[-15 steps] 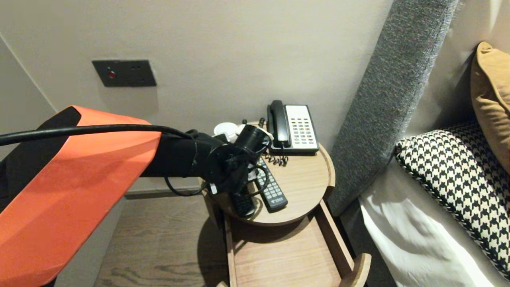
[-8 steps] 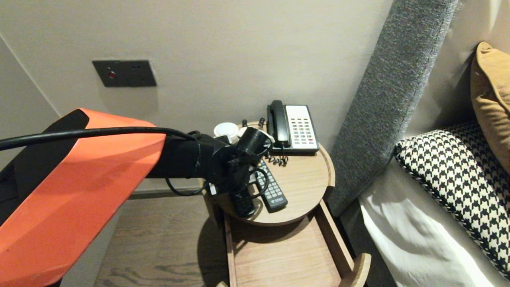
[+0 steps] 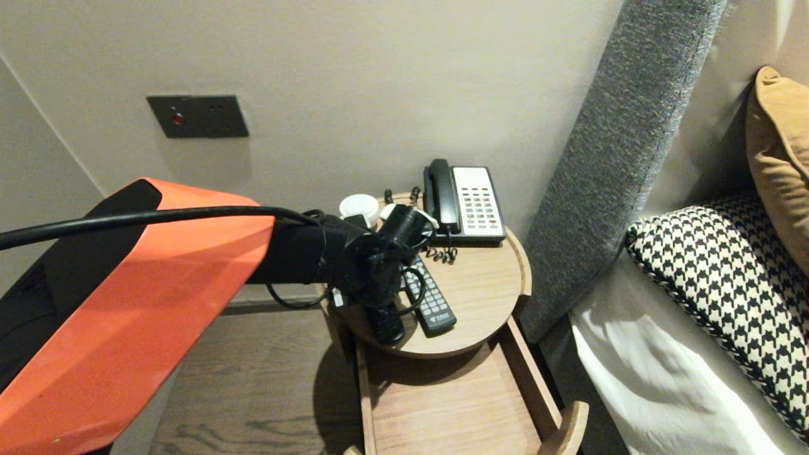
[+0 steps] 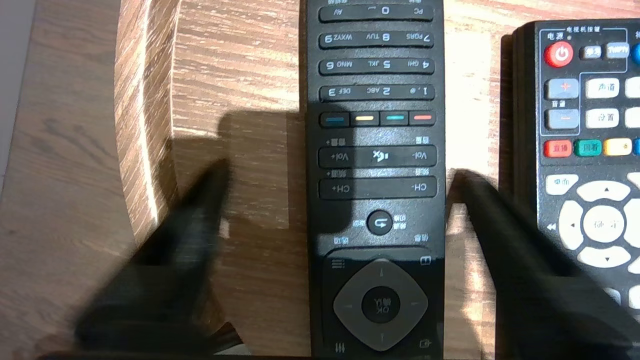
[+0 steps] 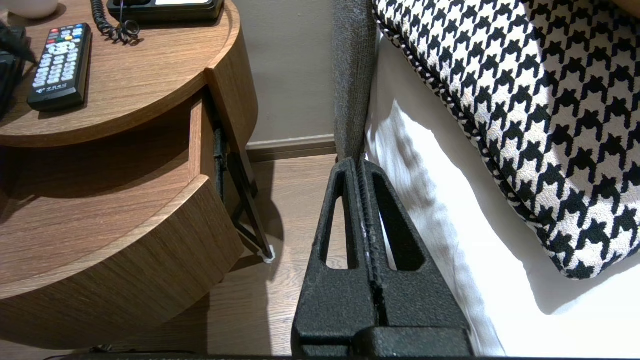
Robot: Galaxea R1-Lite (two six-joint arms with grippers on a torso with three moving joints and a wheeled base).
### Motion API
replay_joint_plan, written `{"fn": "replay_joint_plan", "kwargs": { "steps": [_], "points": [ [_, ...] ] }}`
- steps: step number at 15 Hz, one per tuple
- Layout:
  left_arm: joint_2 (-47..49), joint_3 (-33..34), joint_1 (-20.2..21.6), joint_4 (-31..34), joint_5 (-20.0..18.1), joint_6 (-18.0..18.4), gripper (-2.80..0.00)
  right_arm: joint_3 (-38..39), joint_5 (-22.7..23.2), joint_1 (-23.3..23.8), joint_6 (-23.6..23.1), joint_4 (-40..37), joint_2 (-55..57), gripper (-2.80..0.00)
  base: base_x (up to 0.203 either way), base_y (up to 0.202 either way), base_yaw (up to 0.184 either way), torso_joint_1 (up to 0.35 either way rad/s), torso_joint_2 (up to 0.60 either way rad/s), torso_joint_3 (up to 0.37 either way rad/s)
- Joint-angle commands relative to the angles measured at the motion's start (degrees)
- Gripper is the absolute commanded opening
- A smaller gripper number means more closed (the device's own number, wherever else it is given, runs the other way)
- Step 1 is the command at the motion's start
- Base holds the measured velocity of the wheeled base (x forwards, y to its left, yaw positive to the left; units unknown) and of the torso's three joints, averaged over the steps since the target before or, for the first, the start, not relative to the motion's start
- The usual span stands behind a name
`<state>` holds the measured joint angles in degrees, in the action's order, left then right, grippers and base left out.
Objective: Put the remote controls on the table in the drawer one by one
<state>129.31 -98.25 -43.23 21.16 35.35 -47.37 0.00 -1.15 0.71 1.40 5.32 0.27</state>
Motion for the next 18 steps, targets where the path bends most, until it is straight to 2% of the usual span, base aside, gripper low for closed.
{"fn": "replay_joint_plan", "kwargs": {
  "steps": [1,8,14,18],
  "points": [
    [0.73,-0.1,-0.36,0.11,0.07,-0.35,-2.8,2.29,0.0,0.0,0.0,0.05,0.0,-2.8,0.0,0.0,0.0,0.0,0.0,0.0],
    [0.32,-0.1,-1.21,0.25,1.21,-0.37,-2.8,2.29,0.0,0.0,0.0,0.05,0.0,-2.8,0.0,0.0,0.0,0.0,0.0,0.0],
    [-7.73,0.03,-2.13,4.29,0.68,-0.37,-2.8,2.29,0.0,0.0,0.0,0.05,0.0,-2.8,0.0,0.0,0.0,0.0,0.0,0.0],
    [-14.7,0.33,-2.58,10.19,-4.4,-0.83,-2.8,2.29,0.0,0.0,0.0,0.05,0.0,-2.8,0.0,0.0,0.0,0.0,0.0,0.0]
  ]
}}
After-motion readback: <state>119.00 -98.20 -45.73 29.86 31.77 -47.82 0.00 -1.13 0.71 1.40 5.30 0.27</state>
